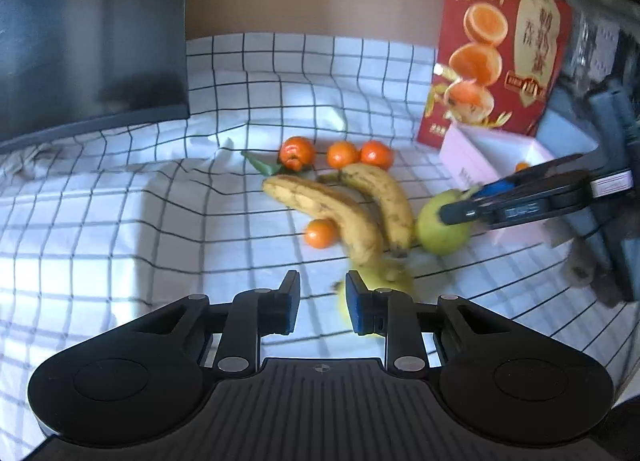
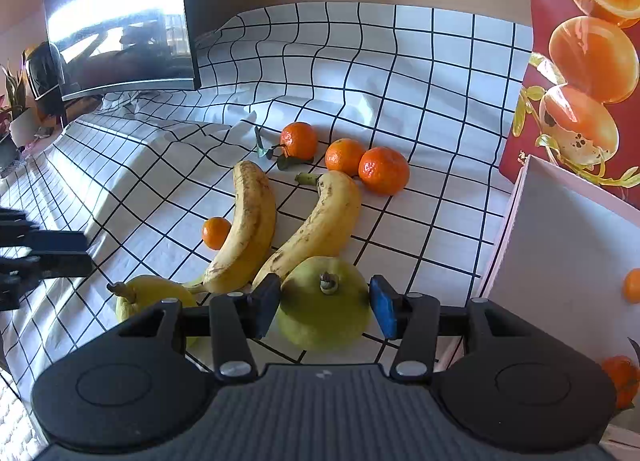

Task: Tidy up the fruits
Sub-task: 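Hold both green pears and bring them above the pink box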

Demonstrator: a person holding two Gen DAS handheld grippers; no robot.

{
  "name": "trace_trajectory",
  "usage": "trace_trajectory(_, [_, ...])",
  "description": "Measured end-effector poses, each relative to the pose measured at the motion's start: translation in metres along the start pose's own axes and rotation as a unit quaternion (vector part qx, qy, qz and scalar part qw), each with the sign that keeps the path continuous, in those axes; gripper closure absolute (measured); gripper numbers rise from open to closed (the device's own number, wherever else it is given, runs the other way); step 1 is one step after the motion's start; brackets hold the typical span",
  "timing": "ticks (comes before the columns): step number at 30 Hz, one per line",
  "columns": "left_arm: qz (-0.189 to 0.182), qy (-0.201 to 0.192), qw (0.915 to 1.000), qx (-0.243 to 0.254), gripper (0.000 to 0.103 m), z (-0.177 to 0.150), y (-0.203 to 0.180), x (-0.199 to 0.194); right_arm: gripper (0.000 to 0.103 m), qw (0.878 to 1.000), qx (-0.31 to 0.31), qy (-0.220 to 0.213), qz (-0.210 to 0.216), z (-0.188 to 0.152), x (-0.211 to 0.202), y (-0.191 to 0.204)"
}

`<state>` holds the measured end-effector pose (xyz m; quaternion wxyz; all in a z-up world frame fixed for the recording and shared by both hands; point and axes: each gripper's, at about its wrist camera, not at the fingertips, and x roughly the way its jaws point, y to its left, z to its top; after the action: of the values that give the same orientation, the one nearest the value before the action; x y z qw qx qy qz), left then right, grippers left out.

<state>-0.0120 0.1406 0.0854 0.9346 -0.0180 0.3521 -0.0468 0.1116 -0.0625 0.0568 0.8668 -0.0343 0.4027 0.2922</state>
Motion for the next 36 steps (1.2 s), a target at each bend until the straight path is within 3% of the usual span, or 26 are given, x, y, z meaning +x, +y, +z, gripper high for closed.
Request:
trace_trajectory(4, [0.005, -0.001, 1.0, 0.005, 0.073, -0.007, -0.035, 0.014, 0.053, 1.0, -0.002, -0.002, -0.003, 0.0, 0.001, 0.001])
trace_trajectory(8, [0.055, 0.011, 0.9968, 0.058, 0.069, -0.011, -0.068, 0.031, 0.053, 1.0, -0.008, 0.0, -0.004, 0.001, 0.001, 0.002])
trace_trajectory(11, [0.078, 0.015, 0.9924, 0.094, 0.053, -0.014, -0.081, 0.038, 0.053, 1.0, -0.007, 0.0, -0.004, 0.001, 0.001, 0.002])
trace_trajectory(13, [0.064, 0.02, 0.9929, 0.098, 0.033, -0.015, -0.083, 0.041, 0.053, 1.0, -0.005, 0.0, -0.003, 0.001, 0.001, 0.001])
trace_trajectory(14, [0.056, 0.023, 0.9939, 0.093, 0.031, -0.016, -0.082, 0.042, 0.053, 1.0, -0.005, -0.001, -0.003, 0.0, 0.001, 0.001])
trace_trajectory(17, [0.049, 0.024, 0.9962, 0.069, 0.03, -0.015, -0.075, 0.042, 0.053, 1.0, -0.006, -0.001, -0.003, 0.0, 0.001, 0.001])
trace_trajectory(22, [0.066, 0.032, 0.9969, 0.027, 0.034, -0.013, -0.059, 0.051, 0.053, 1.0, -0.009, -0.004, -0.002, 0.0, 0.001, 0.001])
trace_trajectory(29, [0.05, 0.043, 0.9972, -0.036, 0.037, -0.004, -0.043, 0.075, 0.051, 0.999, -0.023, -0.026, -0.009, -0.009, 0.001, 0.004])
trace_trajectory(36, [0.044, 0.048, 0.9966, -0.05, 0.037, -0.004, -0.04, 0.077, 0.043, 0.999, -0.033, -0.025, -0.014, -0.017, 0.012, 0.009])
